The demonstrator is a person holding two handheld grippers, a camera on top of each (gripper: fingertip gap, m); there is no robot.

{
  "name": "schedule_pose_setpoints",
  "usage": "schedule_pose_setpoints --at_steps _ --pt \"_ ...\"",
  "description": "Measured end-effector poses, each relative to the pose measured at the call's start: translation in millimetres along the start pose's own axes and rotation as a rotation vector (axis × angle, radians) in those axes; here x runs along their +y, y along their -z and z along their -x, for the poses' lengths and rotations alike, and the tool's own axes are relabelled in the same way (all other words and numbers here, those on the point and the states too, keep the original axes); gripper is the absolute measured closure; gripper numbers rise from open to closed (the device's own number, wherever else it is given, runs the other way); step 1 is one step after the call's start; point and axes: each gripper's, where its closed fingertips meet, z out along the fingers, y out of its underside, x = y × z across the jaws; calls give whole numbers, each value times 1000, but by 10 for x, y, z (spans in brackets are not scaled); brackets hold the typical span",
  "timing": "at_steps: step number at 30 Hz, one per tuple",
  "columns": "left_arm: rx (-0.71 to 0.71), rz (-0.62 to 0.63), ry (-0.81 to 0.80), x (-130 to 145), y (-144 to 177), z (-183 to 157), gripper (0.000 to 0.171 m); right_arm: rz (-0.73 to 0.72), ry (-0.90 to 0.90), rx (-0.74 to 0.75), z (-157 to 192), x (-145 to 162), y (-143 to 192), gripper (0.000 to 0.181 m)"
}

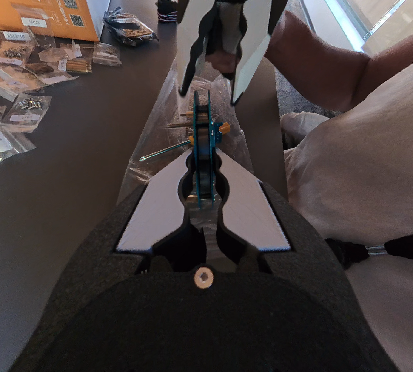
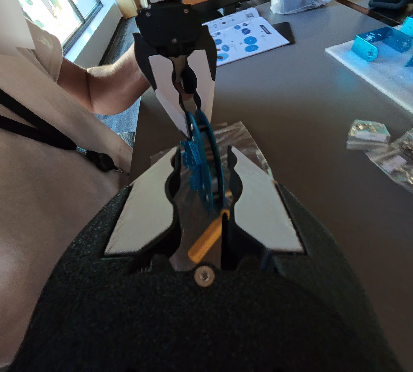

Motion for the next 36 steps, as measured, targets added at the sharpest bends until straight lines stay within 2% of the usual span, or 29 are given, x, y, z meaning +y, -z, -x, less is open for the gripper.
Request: schedule_pose_setpoints --at_steps 2,4,6,9,12,15,18,20,21,23,24,26,27,28,31,36 --pt "36 0 62 5 8 66 159 81 -39 30 -61 221 209 127" --pt "81 -13 141 -13 1 130 159 265 -13 167 -240 645 447 132" --pt "132 -31 246 -51 -20 168 160 350 -20 223 -293 950 632 138" --pt "225 -35 379 -90 -49 164 161 294 -120 190 -219 1077 728 143" --pt "262 -17 455 -104 -68 174 160 433 -97 284 -299 1460 838 149" --pt "259 -12 513 -120 -74 231 159 405 -115 314 -287 1509 948 176" --pt "271 -34 584 -163 -57 285 160 384 -143 323 -254 1560 1063 177" --pt "284 -56 625 -206 -48 301 159 371 -159 338 -260 1553 1103 173" --pt "293 -67 638 -231 -44 299 159 350 -166 343 -264 1479 1089 164" --pt "316 -88 655 -288 -47 279 160 217 -124 330 -251 1107 981 158" --pt "327 -96 667 -318 -51 269 160 101 -109 307 -225 842 894 153" --pt "339 -110 676 -370 -63 251 160 -105 -188 153 -71 422 671 145" --pt "340 -114 672 -387 -66 243 160 -139 -267 66 -22 347 556 137" --pt "340 -115 667 -397 -68 235 160 -133 -341 -7 -7 340 452 131" --pt "340 -121 668 -397 -68 222 160 -141 -495 -169 -18 306 298 138" --pt "351 -144 693 -348 -23 218 160 -66 -536 -189 -108 341 177 136"
